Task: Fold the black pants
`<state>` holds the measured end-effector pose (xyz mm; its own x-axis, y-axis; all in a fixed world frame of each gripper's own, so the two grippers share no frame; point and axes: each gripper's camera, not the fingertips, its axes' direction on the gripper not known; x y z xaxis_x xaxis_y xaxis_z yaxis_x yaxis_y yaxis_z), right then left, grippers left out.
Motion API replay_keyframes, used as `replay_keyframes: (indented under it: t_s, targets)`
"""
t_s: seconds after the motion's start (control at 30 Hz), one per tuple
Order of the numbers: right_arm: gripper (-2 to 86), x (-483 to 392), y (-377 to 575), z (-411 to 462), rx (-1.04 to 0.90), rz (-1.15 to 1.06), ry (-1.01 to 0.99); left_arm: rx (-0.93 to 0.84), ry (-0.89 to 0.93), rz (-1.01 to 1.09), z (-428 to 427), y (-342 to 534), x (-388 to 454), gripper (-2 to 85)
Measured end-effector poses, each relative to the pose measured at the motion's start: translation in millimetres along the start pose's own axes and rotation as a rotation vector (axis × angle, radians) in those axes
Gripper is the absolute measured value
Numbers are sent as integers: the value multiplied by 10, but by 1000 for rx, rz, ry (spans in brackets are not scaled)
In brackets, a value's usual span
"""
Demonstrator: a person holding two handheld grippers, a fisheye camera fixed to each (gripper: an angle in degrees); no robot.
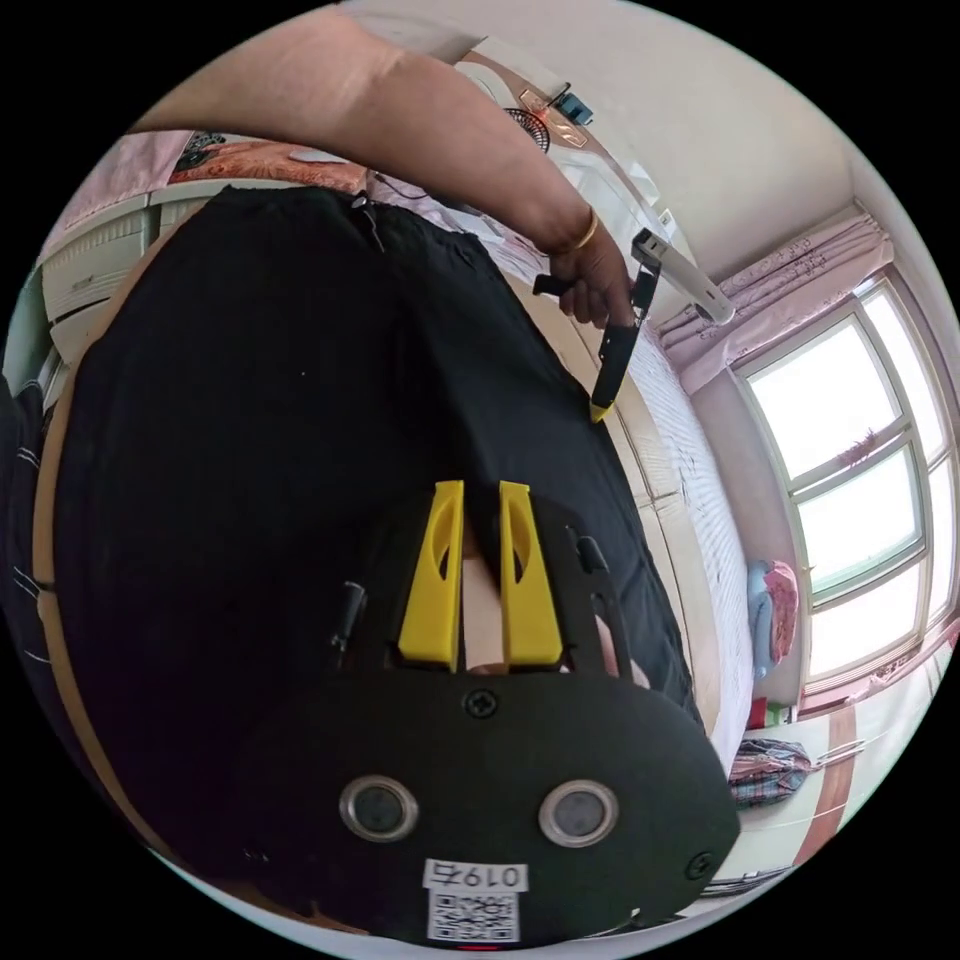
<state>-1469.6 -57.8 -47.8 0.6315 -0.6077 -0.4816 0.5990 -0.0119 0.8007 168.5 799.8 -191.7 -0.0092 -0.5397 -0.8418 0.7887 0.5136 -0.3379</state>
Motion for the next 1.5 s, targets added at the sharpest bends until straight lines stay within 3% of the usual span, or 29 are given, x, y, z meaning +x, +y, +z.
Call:
replay_keyframes:
  t_s: [0.17, 0.57, 0.77, 0.97, 1.13, 1.33, 1.5]
  targets:
    - [18, -460, 105, 370, -22, -97, 160, -1, -37, -99, 145, -42, -83, 10]
    - [51, -305, 665, 648, -86, -147, 155, 117, 71, -87, 116, -195, -148, 31]
    - [65, -223, 889, 894, -134, -192, 148, 52, 62, -80, 380, -556, -83, 63]
    - [30, -259, 1006, 1202, -151, -289, 223, 32, 21, -55, 498, -766, 7, 31]
    - [-5, -112, 1080, 1255, -165, -264, 207, 48, 27, -71, 492, -806, -9, 18]
    - [-8, 67, 1273, 1251, -138, -229, 176, 13, -127, -16, 590, -939, 271, 19]
    - [5, 406, 1523, 1104, -88, -166, 202, 43, -61, -28, 552, -1043, 324, 42]
